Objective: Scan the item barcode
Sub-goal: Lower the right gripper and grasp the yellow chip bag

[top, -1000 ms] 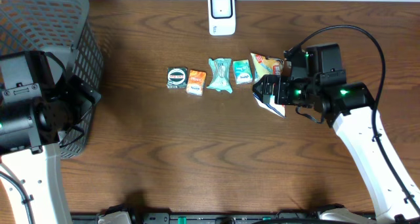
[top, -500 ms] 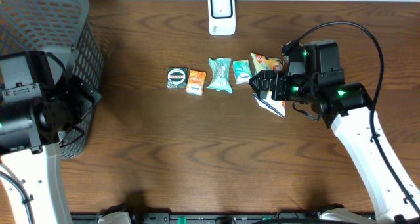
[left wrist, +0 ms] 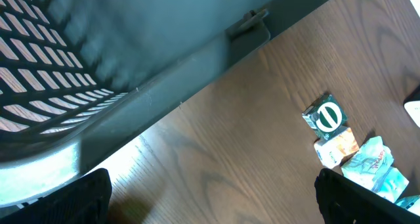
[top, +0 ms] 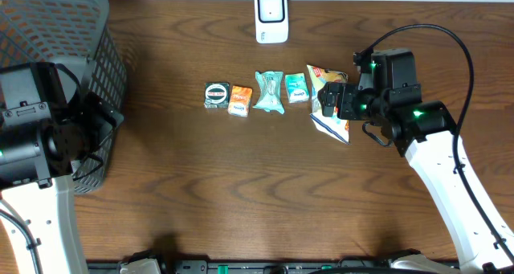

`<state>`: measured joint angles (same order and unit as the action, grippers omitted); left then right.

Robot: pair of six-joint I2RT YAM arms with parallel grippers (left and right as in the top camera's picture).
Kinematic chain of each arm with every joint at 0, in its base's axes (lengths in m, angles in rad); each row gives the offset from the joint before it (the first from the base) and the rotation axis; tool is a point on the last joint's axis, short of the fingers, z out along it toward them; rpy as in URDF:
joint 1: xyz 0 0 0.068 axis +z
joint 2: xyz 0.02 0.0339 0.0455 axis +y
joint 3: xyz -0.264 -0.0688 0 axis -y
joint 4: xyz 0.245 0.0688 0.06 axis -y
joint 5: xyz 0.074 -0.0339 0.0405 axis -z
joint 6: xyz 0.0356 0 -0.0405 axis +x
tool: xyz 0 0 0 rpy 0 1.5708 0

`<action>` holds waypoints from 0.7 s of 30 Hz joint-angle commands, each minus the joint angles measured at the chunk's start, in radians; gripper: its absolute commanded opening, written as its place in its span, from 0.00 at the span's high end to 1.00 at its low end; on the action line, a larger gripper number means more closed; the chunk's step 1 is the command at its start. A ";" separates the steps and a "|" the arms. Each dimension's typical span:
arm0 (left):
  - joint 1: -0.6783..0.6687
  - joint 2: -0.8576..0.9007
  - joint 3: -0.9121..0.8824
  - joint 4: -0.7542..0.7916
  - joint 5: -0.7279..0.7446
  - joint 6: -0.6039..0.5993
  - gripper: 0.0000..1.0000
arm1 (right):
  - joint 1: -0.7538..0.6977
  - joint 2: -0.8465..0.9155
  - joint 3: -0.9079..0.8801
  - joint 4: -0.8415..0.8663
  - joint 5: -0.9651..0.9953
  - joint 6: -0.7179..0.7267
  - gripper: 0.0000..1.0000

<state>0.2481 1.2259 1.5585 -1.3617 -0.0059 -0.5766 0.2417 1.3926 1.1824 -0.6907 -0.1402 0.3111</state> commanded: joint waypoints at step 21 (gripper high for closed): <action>0.006 -0.005 0.011 -0.003 -0.006 -0.005 0.03 | 0.009 0.093 -0.008 0.042 0.021 0.034 0.01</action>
<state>0.2481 1.2259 1.5585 -1.3617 -0.0059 -0.5770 0.2417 1.4811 1.1816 -0.6609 -0.1226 0.3298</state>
